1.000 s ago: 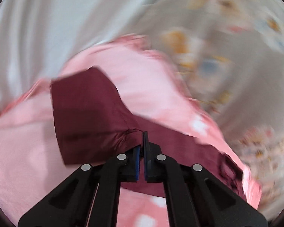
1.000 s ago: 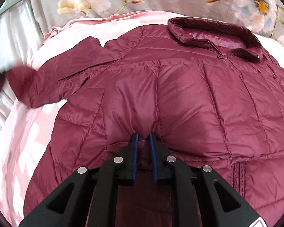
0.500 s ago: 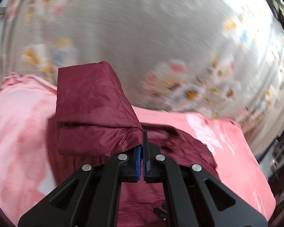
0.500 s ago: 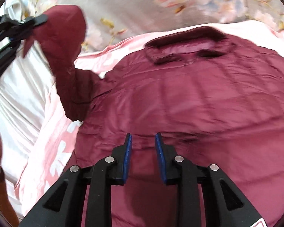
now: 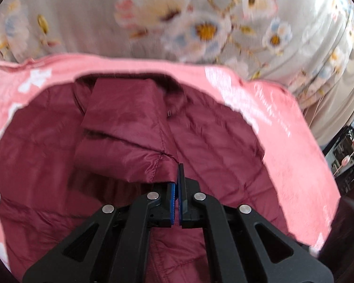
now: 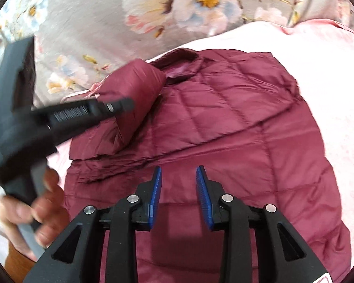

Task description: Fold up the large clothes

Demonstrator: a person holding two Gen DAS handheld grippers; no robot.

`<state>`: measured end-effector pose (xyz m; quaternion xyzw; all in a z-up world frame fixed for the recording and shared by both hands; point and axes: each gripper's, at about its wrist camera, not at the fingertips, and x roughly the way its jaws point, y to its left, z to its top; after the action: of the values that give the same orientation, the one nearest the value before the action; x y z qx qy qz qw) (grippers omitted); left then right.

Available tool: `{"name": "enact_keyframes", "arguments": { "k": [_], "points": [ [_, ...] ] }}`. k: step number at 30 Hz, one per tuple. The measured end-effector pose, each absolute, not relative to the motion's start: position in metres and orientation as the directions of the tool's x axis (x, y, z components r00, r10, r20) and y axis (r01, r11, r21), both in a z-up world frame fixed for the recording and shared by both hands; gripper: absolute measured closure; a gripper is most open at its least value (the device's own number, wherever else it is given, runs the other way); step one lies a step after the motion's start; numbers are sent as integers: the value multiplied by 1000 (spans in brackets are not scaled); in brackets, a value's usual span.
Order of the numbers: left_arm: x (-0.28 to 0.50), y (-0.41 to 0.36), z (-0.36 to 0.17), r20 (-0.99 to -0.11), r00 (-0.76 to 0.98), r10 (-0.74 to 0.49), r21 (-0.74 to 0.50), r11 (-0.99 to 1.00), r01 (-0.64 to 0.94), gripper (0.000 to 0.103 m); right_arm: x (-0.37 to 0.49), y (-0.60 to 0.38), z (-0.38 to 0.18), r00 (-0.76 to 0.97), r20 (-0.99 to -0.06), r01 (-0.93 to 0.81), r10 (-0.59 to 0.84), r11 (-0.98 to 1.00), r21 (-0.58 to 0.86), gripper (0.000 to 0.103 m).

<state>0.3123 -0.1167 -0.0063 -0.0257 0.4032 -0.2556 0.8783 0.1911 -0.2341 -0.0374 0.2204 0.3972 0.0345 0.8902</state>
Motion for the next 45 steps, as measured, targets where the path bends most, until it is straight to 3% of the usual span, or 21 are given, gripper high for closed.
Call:
{"name": "enact_keyframes", "arguments": {
  "k": [4,6,7,8,10,14,17,21,24,26,29,30,33,36,38,39,45],
  "points": [
    [310,-127,-35,-733,501,-459,-259,870,419,102,190,-243,-42,683,-693,129,233,895,428,70],
    [310,-127,-44,-738,480,-475,-289,864,412,97,188,-246,-39,694,-684,134,225,893,430,62],
    [309,-124,-48,-732,472,-491,-319,859,400,81,188,-248,-38,699,-680,135,221,893,429,55],
    [308,-120,-49,-720,473,-508,-347,853,389,56,188,-249,-36,706,-675,135,215,894,427,52],
    [297,-95,-40,-643,520,-563,-434,827,358,30,188,-252,-32,714,-670,137,203,898,418,46],
    [281,-34,-15,-533,572,-623,-538,771,339,12,195,-260,-29,716,-661,140,224,881,451,39],
    [282,20,-11,-521,632,-574,-565,787,249,12,206,-263,-30,720,-648,142,248,862,487,34],
    [301,101,-27,-575,677,-459,-600,799,33,13,226,-274,-38,724,-669,218,168,865,453,34],
    [315,144,-48,-595,664,-454,-663,744,-86,15,241,-284,-53,694,-710,285,120,859,425,34],
    [324,162,-62,-604,643,-471,-699,700,-144,18,253,-282,-62,665,-737,289,119,870,401,45],
    [334,167,-74,-603,616,-506,-729,663,-170,21,264,-270,-58,659,-747,254,84,910,327,77],
    [338,167,-76,-602,612,-512,-734,656,-173,23,267,-266,-49,676,-731,226,95,918,327,97],
    [353,166,-76,-619,618,-484,-717,670,-193,40,263,-264,-13,751,-645,156,144,910,384,100],
    [363,175,-77,-650,629,-427,-695,670,-263,67,252,-267,27,801,-565,76,199,902,426,100],
    [367,176,-74,-681,630,-374,-651,702,-288,91,246,-267,39,813,-548,51,196,914,403,101],
    [369,174,-73,-694,626,-354,-628,723,-288,97,247,-269,37,807,-561,57,183,922,383,101],
    [360,167,-67,-714,655,-250,-544,787,-293,102,273,-285,-44,679,-723,162,123,936,311,101]
  ]
}}
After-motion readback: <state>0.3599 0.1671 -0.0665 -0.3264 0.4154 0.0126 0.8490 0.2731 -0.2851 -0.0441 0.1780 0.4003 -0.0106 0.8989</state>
